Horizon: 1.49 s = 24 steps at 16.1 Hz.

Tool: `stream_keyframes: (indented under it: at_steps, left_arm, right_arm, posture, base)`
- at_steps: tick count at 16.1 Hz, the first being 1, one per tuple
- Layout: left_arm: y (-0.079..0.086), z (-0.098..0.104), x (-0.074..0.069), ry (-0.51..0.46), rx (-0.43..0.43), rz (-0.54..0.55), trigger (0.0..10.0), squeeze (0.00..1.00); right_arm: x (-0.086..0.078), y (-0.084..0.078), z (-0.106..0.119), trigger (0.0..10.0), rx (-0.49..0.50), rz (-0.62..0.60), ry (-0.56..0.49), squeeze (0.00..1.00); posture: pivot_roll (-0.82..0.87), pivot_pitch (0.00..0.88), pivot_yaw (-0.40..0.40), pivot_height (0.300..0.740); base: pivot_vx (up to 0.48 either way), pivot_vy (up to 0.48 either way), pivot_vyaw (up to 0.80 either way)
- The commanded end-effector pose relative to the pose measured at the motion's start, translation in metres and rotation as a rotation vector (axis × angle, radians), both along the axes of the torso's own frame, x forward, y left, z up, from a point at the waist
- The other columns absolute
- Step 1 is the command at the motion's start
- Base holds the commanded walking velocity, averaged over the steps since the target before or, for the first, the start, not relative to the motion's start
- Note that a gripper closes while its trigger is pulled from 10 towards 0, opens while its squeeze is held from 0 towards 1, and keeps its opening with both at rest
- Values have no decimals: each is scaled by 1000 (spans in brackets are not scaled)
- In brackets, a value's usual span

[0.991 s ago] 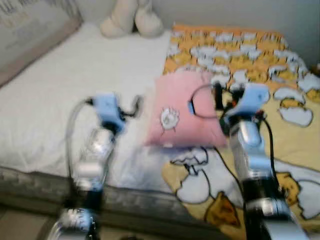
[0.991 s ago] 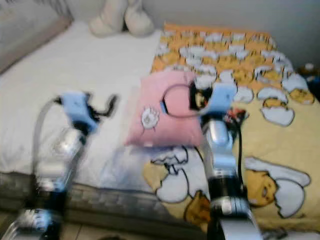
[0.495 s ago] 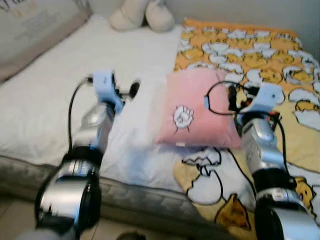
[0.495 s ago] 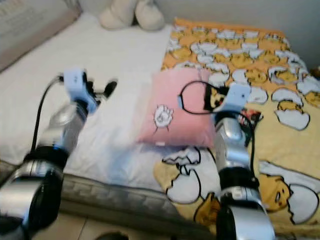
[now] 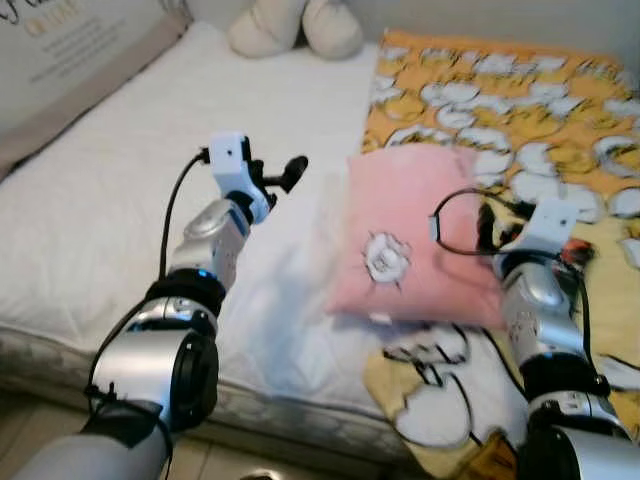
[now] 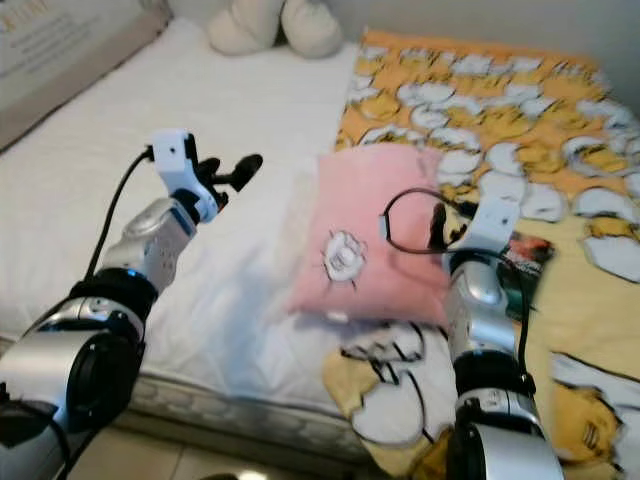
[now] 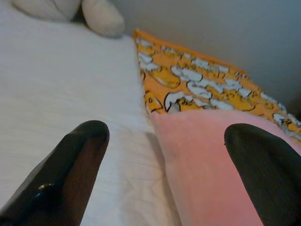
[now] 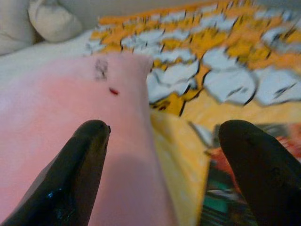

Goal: Clean up the room

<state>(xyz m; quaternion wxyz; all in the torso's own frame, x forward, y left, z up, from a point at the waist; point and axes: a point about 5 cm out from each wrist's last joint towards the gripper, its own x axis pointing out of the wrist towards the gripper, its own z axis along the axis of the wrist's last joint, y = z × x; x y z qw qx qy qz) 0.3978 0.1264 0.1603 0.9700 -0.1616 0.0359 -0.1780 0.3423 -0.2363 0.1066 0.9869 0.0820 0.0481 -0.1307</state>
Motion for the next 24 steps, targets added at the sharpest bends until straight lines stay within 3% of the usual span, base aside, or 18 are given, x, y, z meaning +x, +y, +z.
stream_keyframes:
  at_steps: [1,3,5,8,11,15,17,20,22,24]
  left_arm:
    - [-12,-1,0,25,-25,-34,10000,0]
    - [-14,-17,-4,136,-181,-37,10000,0]
    - [-18,-22,-7,172,-250,-55,10000,0]
    - [-35,-29,-12,233,-387,-130,10000,0]
    - [-50,-38,-19,296,-431,-175,10000,0]
    - [-61,-44,-25,317,-429,-237,10000,0]
    - [-64,-51,-29,326,-351,-249,10000,0]
    - [-55,-58,-29,305,-228,-194,10000,0]
    - [-48,-48,-23,250,-208,-189,10000,0]
    - [-43,-47,-22,241,-170,-181,10000,0]
  right_arm:
    - [-4,-11,-5,10000,47,-33,27,0]
    - [-9,-17,-14,10000,124,-50,69,0]
    - [-10,-18,-14,10000,142,-53,73,0]
    - [-14,-12,-20,10000,249,-49,92,0]
    - [-16,2,-27,10000,324,-14,108,0]
    - [-17,7,-27,10000,343,-1,113,0]
    - [-18,10,-29,10000,343,12,123,0]
    - [-17,11,-25,10000,343,36,104,0]
    - [-14,14,-11,10000,282,89,48,0]
    - [-13,16,-9,10000,281,97,41,0]
  posture:
    - [-117,54,57,716]
    - [-118,62,58,716]
    - [-119,65,59,716]
    - [-123,66,64,716]
    - [-127,69,72,716]
    - [-129,70,74,716]
    - [-132,71,74,716]
    - [-139,74,74,716]
    - [-141,75,76,716]
    - [-136,73,75,716]
  base:
    - [0,0,0]
    - [0,0,0]
    - [0,0,0]
    - [0,0,0]
    - [0,0,0]
    - [0,0,0]
    - [0,0,0]
    - [0,0,0]
    - [0,0,0]
    - [0,0,0]
